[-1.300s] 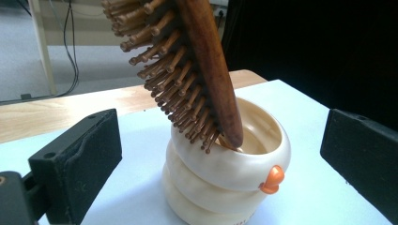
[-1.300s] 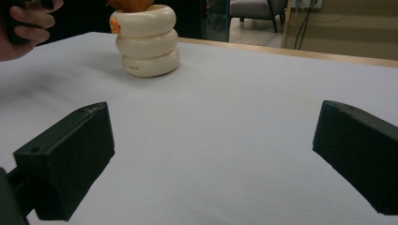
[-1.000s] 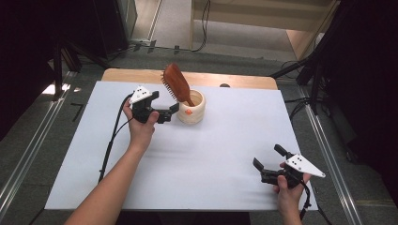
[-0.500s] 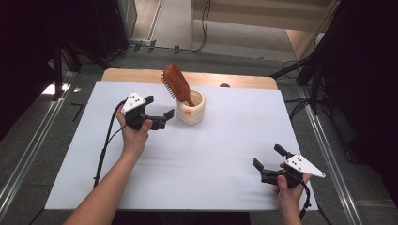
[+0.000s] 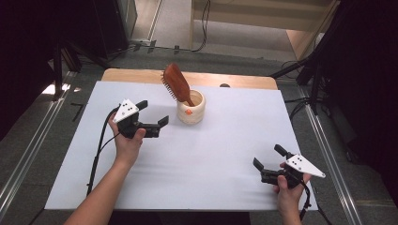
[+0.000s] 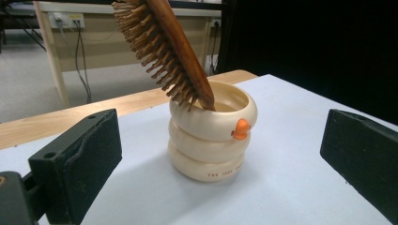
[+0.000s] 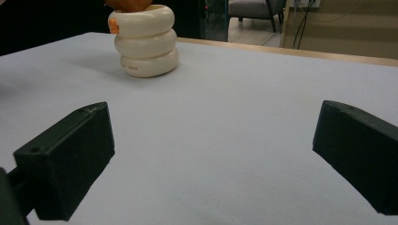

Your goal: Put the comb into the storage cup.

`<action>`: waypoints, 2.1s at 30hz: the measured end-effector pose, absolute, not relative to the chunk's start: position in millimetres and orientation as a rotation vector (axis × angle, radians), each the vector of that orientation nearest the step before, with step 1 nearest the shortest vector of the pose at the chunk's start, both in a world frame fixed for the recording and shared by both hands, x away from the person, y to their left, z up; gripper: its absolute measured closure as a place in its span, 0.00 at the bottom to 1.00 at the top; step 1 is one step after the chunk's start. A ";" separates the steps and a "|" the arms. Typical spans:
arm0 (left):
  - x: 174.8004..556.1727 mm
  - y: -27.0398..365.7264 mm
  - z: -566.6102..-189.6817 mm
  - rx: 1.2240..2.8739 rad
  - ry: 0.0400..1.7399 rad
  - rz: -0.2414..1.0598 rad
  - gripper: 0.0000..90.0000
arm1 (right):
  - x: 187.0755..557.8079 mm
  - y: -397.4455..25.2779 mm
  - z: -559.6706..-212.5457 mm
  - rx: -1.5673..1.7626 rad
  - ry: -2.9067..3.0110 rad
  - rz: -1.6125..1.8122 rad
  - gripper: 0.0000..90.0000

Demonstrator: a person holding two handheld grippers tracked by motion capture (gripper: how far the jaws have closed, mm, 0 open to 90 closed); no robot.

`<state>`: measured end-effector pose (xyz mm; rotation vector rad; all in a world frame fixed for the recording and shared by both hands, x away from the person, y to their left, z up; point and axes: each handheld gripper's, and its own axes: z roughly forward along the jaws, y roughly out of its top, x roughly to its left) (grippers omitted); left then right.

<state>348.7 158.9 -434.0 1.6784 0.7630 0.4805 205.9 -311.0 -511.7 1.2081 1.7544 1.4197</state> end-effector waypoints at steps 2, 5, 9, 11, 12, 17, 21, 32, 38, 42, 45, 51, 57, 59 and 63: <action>345.1 162.0 -434.4 1.675 0.762 0.486 0.00 | 205.9 -311.0 -511.7 1.208 1.754 1.420 0.00; 339.5 167.7 -435.3 1.669 0.760 0.496 0.00 | 205.8 -311.2 -511.6 1.208 1.756 1.418 0.00; 331.6 173.9 -439.9 1.676 0.759 0.516 0.00 | 205.8 -311.1 -511.7 1.208 1.754 1.419 0.00; 328.0 178.3 -442.1 1.674 0.766 0.517 0.00 | 205.8 -311.0 -511.7 1.209 1.754 1.419 0.00; 326.3 180.5 -443.0 1.673 0.768 0.521 0.00 | 205.7 -310.9 -511.7 1.210 1.754 1.418 0.00; 318.1 190.9 -446.2 1.672 0.776 0.536 0.00 | 205.6 -310.7 -511.6 1.212 1.754 1.417 0.00; 311.1 199.6 -448.2 1.663 0.787 0.542 0.00 | 205.6 -310.4 -511.7 1.212 1.754 1.414 0.00; 294.5 216.8 -456.7 1.648 0.816 0.555 0.00 | 205.5 -310.2 -511.7 1.216 1.752 1.408 0.00; 288.2 226.9 -460.3 1.647 0.833 0.568 0.00 | 205.4 -309.9 -511.7 1.216 1.752 1.406 0.00; 283.9 233.5 -462.9 1.638 0.845 0.574 0.00 | 205.4 -309.9 -511.7 1.217 1.752 1.405 0.00; 280.7 237.7 -466.5 1.649 0.849 0.579 0.00 | 205.5 -310.0 -511.9 1.216 1.752 1.403 0.00; 275.2 249.7 -471.1 1.654 0.871 0.590 0.00 | 205.5 -309.9 -511.9 1.218 1.751 1.401 0.00; 268.5 258.3 -473.0 1.656 0.884 0.604 0.00 | 205.5 -309.8 -511.9 1.221 1.749 1.399 0.00; 264.8 261.5 -473.9 1.648 0.887 0.614 0.00 | 205.4 -309.9 -511.9 1.223 1.749 1.400 0.00; 260.2 267.7 -475.0 1.653 0.894 0.622 0.00 | 205.4 -309.9 -512.0 1.222 1.749 1.399 0.00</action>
